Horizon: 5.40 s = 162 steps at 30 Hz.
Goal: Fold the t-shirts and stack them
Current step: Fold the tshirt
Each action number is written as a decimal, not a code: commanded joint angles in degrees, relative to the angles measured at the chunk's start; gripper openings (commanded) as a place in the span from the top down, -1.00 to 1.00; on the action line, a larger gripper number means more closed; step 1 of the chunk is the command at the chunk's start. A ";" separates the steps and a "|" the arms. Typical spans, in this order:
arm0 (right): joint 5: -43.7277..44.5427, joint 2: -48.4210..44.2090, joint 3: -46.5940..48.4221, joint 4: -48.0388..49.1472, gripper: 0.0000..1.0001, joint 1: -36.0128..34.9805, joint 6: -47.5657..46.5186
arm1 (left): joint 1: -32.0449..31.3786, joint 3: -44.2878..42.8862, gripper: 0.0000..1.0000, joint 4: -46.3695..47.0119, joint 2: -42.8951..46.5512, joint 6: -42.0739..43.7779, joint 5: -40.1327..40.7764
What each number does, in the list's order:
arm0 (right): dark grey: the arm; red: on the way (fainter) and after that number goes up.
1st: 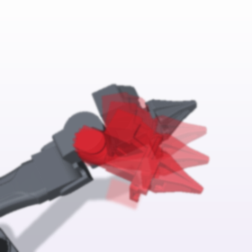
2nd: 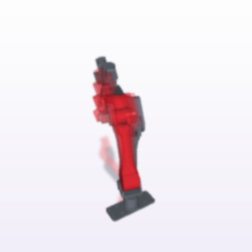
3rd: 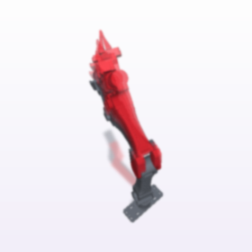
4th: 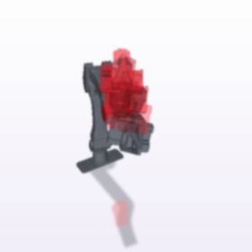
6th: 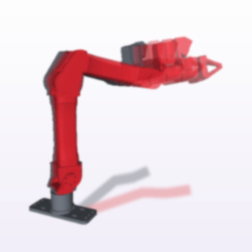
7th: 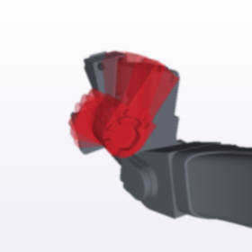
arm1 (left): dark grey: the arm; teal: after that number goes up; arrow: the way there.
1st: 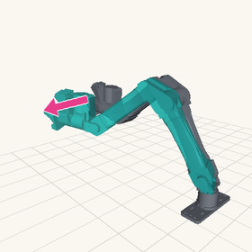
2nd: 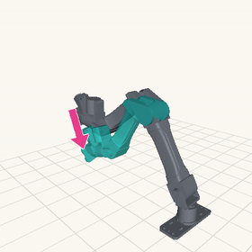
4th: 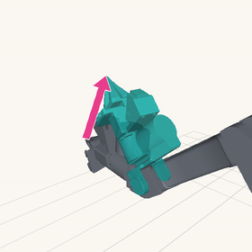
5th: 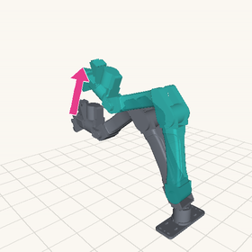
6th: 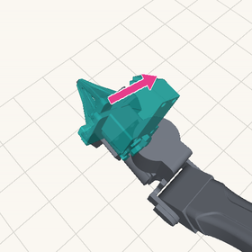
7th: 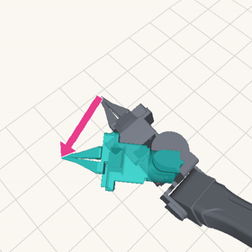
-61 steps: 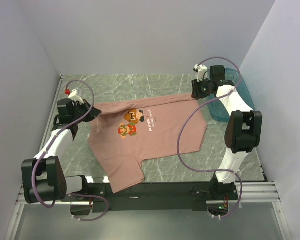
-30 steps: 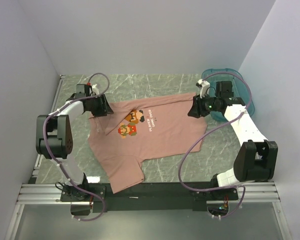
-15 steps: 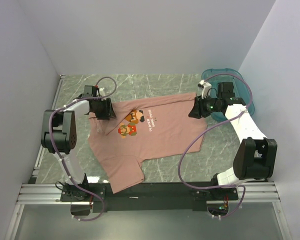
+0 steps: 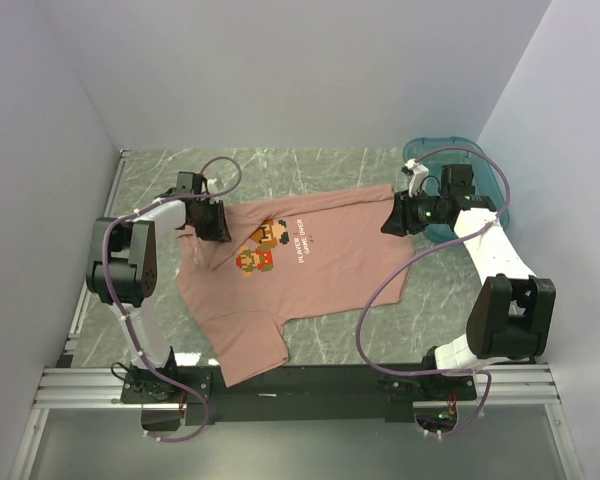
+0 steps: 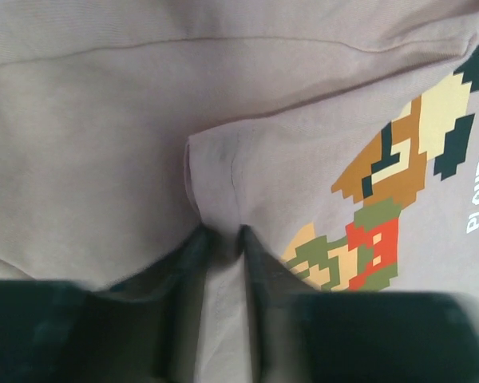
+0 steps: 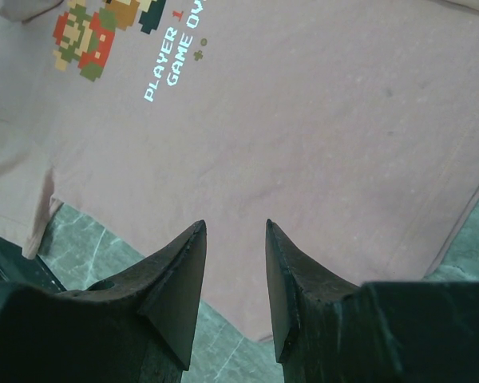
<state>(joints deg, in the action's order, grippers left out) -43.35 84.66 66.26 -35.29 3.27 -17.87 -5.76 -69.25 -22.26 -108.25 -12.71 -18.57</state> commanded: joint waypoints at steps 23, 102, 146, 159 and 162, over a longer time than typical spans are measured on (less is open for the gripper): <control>-2.44 0.24 -0.08 -0.48 0.14 0.86 -0.50 | -12.51 7.38 0.65 -5.06 12.36 6.11 -2.88; 41.86 54.03 59.34 -6.11 0.68 -8.28 4.33 | -7.25 26.01 0.60 6.97 53.49 -3.99 22.70; 38.43 37.07 35.52 4.08 0.89 -6.61 -0.85 | -7.25 26.19 0.62 6.97 54.02 -4.08 22.70; 40.36 35.31 30.95 6.63 0.83 -6.17 -2.61 | -7.25 26.19 0.61 7.06 53.58 -3.73 21.12; 41.24 34.69 29.63 7.34 0.76 -6.17 -3.31 | -7.25 26.10 0.60 7.06 53.40 -3.73 20.85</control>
<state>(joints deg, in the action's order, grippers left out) -4.14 123.59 96.97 -30.09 -3.49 -19.64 -13.04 -42.00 -16.97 -54.98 -17.04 3.64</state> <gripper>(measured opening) 0.107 0.195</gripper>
